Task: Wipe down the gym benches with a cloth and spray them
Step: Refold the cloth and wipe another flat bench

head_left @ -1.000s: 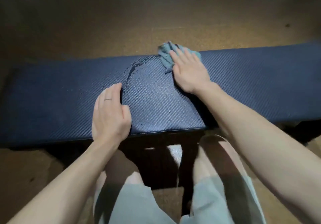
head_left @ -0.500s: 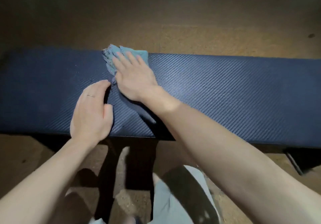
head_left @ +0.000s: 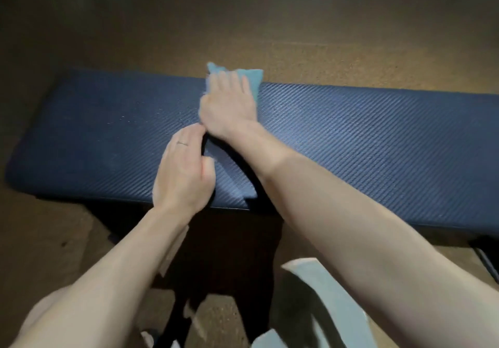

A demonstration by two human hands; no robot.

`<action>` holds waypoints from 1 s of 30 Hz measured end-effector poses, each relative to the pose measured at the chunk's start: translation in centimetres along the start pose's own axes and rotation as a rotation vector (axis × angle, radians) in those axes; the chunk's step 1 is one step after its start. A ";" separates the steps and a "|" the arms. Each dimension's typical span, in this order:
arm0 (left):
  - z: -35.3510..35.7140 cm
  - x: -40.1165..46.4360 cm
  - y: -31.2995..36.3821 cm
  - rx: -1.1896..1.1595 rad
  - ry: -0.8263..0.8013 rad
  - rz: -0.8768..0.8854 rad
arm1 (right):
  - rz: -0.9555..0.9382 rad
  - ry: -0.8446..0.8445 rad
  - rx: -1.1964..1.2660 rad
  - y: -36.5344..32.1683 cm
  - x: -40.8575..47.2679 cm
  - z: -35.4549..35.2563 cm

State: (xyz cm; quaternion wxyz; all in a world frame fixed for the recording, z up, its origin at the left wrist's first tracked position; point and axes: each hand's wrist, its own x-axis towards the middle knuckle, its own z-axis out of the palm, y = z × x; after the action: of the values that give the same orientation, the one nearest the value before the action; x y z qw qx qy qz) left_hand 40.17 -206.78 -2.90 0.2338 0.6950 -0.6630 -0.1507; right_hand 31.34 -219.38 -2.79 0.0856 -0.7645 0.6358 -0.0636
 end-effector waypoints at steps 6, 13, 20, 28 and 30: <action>-7.5 1.7 -10.6 0.301 0.157 -0.002 | -0.158 -0.038 -0.041 5.6 -2.7 -0.5; -9.5 3.2 -16.8 0.285 0.163 -0.075 | 0.343 0.017 -0.007 3.3 -0.5 0.0; -9.5 3.4 -17.6 0.269 0.156 -0.039 | -0.020 -0.026 0.042 -16.7 -9.1 4.5; -9.7 3.4 -18.0 0.280 0.122 -0.001 | 0.312 0.082 -0.105 -6.2 -16.9 2.8; -9.7 3.4 -17.9 0.284 0.124 0.000 | 0.550 0.141 -0.054 -6.1 -17.2 3.1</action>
State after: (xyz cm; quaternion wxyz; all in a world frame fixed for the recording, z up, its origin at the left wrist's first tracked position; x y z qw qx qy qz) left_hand 60.67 -208.77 -3.76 0.1734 0.7290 -0.6621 -0.0121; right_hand 34.69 -201.20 -4.30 0.0346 -0.5588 0.8253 -0.0741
